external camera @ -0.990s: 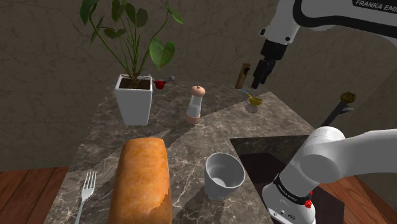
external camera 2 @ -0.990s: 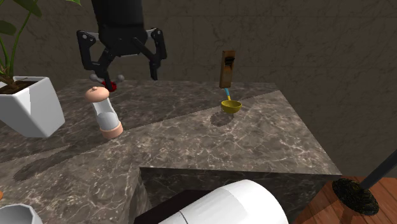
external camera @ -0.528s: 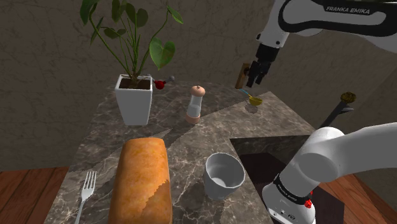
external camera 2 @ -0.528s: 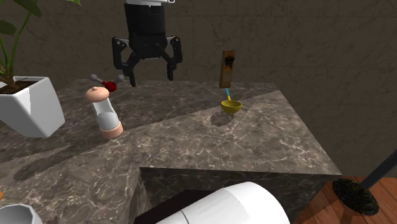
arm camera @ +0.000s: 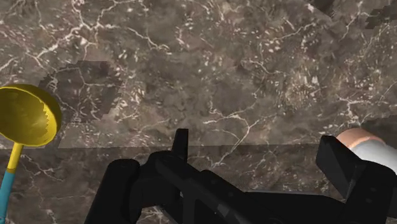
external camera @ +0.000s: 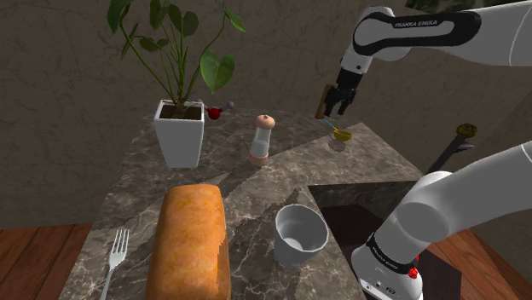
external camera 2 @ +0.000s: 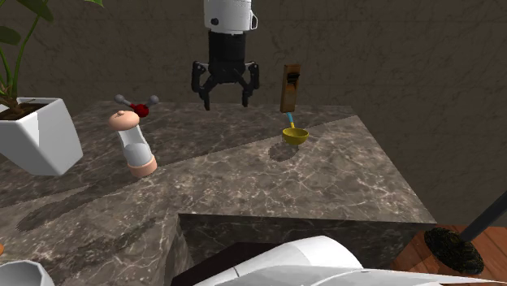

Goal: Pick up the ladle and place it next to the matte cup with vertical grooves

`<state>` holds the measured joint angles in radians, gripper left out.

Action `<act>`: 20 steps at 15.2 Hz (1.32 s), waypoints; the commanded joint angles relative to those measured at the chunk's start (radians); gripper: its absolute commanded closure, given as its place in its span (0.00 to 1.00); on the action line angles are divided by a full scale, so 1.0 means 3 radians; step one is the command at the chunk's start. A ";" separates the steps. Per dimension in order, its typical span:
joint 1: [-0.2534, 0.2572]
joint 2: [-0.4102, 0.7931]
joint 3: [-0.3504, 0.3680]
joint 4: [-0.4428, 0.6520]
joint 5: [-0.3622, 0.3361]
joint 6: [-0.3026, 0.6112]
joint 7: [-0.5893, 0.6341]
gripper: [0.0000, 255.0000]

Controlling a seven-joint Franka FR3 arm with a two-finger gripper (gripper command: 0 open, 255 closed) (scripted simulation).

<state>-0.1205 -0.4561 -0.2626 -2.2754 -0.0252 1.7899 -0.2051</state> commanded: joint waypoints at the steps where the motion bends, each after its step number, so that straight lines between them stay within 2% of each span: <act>1: -0.0040 0.0187 -0.0098 0.0093 0.0021 0.0082 -0.0030 0.00; 10: -0.0219 0.1152 -0.0546 0.0604 0.0313 0.0420 -0.0290 0.00; 15: -0.0371 0.1737 -0.0736 0.0980 0.0612 0.0502 -0.0476 0.00; 20: -0.0609 0.2340 -0.0840 0.1424 0.0956 0.0499 -0.0647 0.00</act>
<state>-0.2887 0.2065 -0.5104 -1.8724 0.2380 1.9342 -0.3903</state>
